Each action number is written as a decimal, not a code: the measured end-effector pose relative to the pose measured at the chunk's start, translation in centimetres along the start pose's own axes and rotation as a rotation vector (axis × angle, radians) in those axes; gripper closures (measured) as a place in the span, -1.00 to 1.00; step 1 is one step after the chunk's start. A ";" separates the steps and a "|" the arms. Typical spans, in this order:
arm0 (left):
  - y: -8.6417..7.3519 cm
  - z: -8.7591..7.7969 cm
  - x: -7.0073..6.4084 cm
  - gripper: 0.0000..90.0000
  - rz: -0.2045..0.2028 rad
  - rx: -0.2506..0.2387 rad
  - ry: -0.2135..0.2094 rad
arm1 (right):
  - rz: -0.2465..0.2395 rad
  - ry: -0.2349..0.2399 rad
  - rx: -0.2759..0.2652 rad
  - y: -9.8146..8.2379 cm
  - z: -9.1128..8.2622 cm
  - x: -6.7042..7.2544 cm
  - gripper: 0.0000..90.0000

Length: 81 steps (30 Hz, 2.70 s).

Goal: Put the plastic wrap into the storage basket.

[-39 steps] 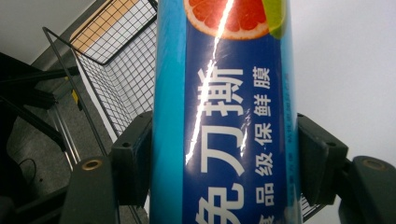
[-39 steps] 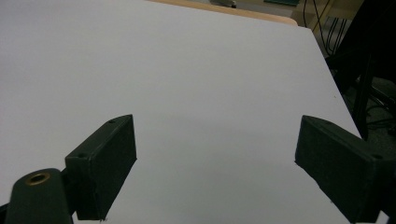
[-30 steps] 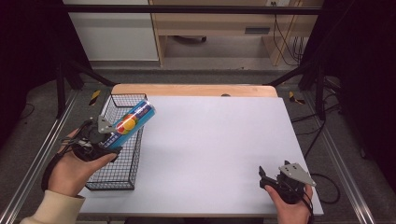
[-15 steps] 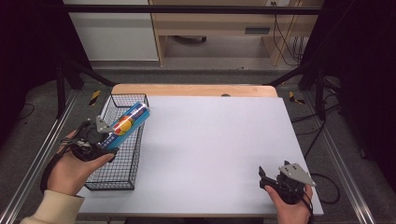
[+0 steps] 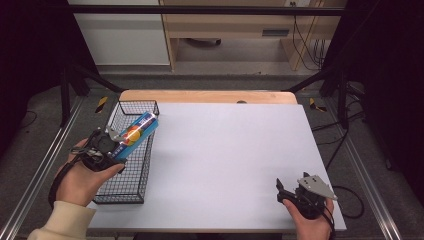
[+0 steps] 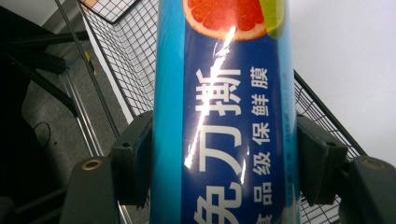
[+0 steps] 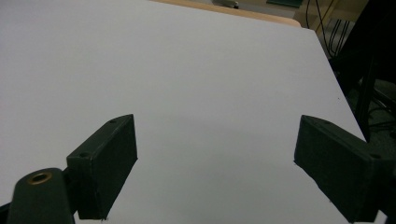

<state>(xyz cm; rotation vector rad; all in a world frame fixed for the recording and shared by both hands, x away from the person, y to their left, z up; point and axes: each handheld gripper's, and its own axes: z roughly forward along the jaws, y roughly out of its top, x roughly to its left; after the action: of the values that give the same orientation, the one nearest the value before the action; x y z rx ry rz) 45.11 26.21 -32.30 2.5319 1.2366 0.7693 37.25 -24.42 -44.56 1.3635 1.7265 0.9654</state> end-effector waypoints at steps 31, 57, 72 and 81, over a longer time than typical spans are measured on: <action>-0.2 2.2 1.9 -0.29 -0.075 0.146 0.076 | -0.063 0.052 -0.022 0.4 0.1 0.7 -0.69; 1.4 2.9 1.1 -0.29 -0.015 0.254 0.147 | -0.042 0.047 -0.026 0.4 -0.1 0.3 -0.68; 2.2 3.3 -0.1 -0.29 0.029 0.291 0.156 | -0.041 0.048 -0.024 0.3 0.0 0.3 -0.68; 2.5 3.2 -0.4 -0.29 0.043 0.304 0.171 | -0.040 0.049 -0.023 0.3 0.0 0.3 -0.67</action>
<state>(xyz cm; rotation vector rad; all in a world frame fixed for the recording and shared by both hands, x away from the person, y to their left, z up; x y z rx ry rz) 48.32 24.47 -34.13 2.7895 1.4569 0.8833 37.33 -24.11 -44.27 1.2960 1.7672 1.0011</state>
